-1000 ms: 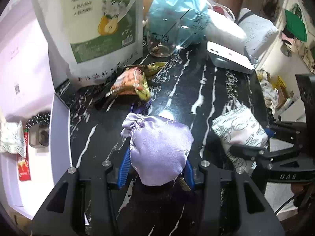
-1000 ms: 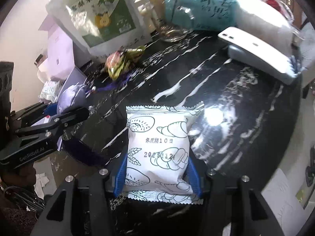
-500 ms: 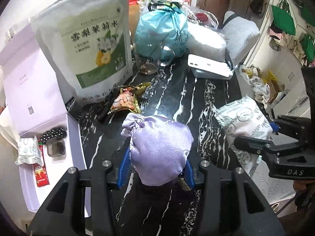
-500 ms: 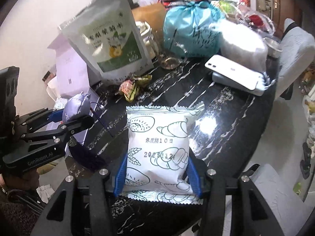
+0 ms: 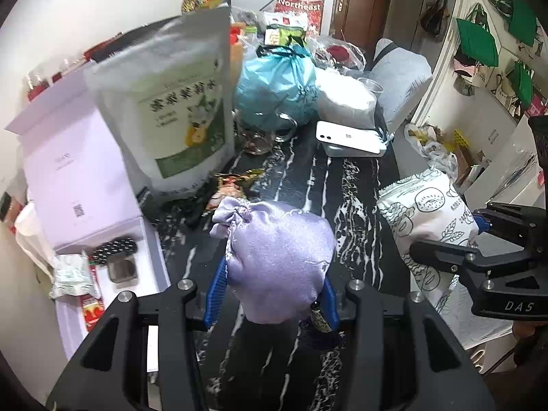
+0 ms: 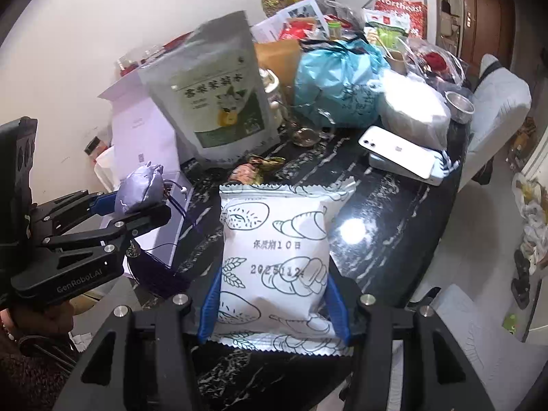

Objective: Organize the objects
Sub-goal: 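Lift and carry the lavender pouch and white snack packet toward the open box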

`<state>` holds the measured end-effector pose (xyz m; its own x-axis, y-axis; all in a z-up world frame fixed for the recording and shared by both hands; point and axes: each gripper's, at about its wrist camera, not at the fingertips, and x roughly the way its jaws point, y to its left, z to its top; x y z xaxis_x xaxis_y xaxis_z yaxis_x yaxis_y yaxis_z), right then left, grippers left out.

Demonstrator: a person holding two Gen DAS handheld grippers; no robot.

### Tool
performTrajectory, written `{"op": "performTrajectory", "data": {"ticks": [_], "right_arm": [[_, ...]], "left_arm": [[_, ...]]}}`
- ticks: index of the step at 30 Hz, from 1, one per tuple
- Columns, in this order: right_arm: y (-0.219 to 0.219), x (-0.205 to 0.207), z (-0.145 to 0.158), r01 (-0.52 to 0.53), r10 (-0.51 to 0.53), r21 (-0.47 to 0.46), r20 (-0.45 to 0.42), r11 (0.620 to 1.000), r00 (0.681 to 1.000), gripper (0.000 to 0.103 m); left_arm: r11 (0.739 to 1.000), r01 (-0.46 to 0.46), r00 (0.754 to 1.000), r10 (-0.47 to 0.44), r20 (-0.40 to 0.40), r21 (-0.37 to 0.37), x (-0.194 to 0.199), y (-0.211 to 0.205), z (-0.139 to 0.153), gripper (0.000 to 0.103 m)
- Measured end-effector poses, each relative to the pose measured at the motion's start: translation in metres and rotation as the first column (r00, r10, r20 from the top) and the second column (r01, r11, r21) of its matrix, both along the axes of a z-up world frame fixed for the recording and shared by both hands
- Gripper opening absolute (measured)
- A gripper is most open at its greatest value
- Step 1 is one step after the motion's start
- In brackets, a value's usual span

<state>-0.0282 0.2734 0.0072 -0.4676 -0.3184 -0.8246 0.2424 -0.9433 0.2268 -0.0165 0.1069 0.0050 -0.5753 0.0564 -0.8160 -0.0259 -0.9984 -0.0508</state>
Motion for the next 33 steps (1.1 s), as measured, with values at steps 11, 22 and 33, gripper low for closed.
{"op": "performTrajectory", "data": {"ticks": [11,22,33], "right_arm": [[-0.079,0.006,0.01,-0.16,0.16,-0.013,-0.01,0.987,0.987,0.054],[-0.155,0.006,-0.005,-0.342,0.343,-0.026,0.023,0.939,0.939,0.054],[-0.226,0.013,-0.025,-0.502,0.502,-0.017,0.063,0.865,0.863,0.054]], "left_arm": [[0.994,-0.108,0.994,0.108,-0.001,0.001,0.045,-0.064,0.013,0.044],[0.954,-0.301,0.953,0.301,0.016,-0.014,0.101,-0.136,0.008,0.044],[0.887,-0.461,0.885,0.462,0.05,-0.032,0.15,-0.202,-0.011,0.044]]}}
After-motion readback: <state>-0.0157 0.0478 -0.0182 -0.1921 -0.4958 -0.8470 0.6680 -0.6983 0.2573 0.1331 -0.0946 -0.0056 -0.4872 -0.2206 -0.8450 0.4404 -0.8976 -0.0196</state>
